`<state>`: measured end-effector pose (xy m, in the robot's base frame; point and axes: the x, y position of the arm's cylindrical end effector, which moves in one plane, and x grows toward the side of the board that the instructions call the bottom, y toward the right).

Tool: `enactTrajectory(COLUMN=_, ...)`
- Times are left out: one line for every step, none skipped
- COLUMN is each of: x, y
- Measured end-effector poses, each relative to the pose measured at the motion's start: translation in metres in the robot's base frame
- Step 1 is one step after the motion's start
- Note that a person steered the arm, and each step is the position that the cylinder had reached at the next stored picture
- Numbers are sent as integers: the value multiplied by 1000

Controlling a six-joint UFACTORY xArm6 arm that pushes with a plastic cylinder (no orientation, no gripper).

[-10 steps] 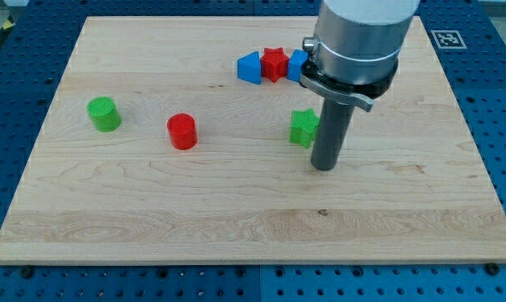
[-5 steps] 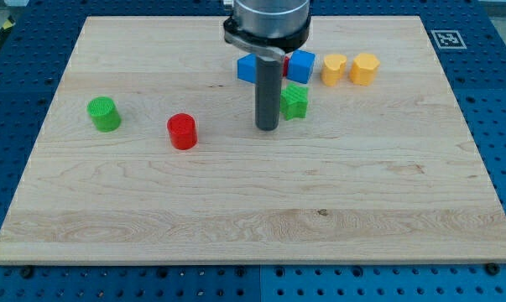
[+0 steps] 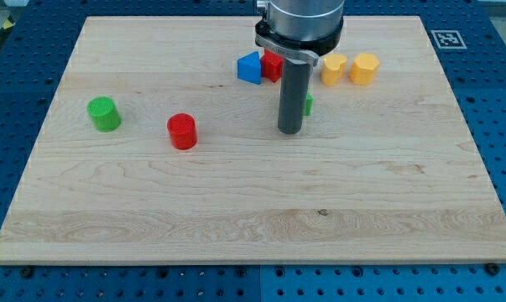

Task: Push the green star into the blue cube

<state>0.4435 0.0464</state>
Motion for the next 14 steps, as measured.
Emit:
enactTrajectory(x=0, y=0)
enactTrajectory(x=-6, y=4)
enactTrajectory(x=-25, y=8)
enactTrajectory(x=-25, y=8)
enactTrajectory(x=-21, y=0)
enactTrajectory(x=-21, y=-32)
enactTrajectory(x=-27, y=-35)
enactTrajectory(x=-27, y=-26)
enactTrajectory(x=-27, y=-9)
enactTrajectory(x=-27, y=-1)
enactTrajectory(x=-26, y=-31)
enactTrajectory(x=-29, y=-69)
enactTrajectory(x=-34, y=-66)
enactTrajectory(x=-34, y=-40)
